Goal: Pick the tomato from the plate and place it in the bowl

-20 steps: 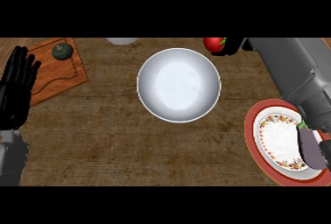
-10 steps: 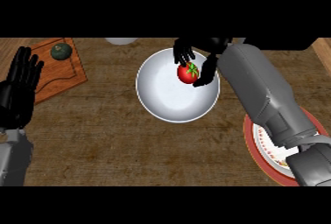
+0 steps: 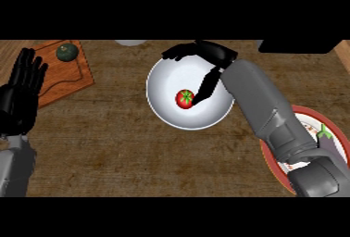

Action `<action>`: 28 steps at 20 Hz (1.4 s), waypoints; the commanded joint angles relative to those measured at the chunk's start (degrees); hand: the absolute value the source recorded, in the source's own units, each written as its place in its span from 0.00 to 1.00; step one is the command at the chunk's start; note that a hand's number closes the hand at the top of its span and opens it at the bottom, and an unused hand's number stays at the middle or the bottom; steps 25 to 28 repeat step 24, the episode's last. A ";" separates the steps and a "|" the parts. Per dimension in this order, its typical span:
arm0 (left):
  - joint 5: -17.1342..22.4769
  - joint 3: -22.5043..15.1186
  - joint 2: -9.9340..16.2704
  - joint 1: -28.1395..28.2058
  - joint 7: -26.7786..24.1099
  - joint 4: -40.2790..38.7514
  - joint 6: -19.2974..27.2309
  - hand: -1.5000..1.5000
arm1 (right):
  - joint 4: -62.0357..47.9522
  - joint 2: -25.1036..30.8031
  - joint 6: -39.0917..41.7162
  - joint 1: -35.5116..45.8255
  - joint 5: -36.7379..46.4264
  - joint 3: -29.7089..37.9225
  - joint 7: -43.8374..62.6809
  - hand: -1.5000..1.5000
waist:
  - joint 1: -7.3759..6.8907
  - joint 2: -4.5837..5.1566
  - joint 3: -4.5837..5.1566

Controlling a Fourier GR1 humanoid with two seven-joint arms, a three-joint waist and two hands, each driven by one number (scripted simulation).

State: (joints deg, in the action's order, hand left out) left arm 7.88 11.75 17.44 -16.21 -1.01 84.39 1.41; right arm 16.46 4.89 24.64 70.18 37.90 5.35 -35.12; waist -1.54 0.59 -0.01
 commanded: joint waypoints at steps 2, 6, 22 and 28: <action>-1.48 -1.45 -1.04 0.99 0.80 2.79 1.37 0.50 | -0.64 1.37 -4.44 1.27 -7.20 8.59 1.26 0.00 | -0.90 0.18 -0.05; -0.33 -0.97 -0.43 -1.67 1.11 0.71 0.03 0.50 | -3.21 5.41 -4.99 2.32 -9.66 12.13 3.07 0.00 | -1.15 0.62 -0.03; -0.40 -2.71 -2.45 -3.21 -0.44 1.50 -0.22 0.50 | -8.29 26.07 9.52 -0.14 -15.16 19.22 0.41 0.00 | -5.21 3.06 -0.35; -0.42 -2.72 -2.20 -4.17 0.13 0.97 -0.27 0.50 | -8.26 27.47 11.51 -0.53 -15.60 19.58 -0.25 0.00 | -5.00 3.19 -0.41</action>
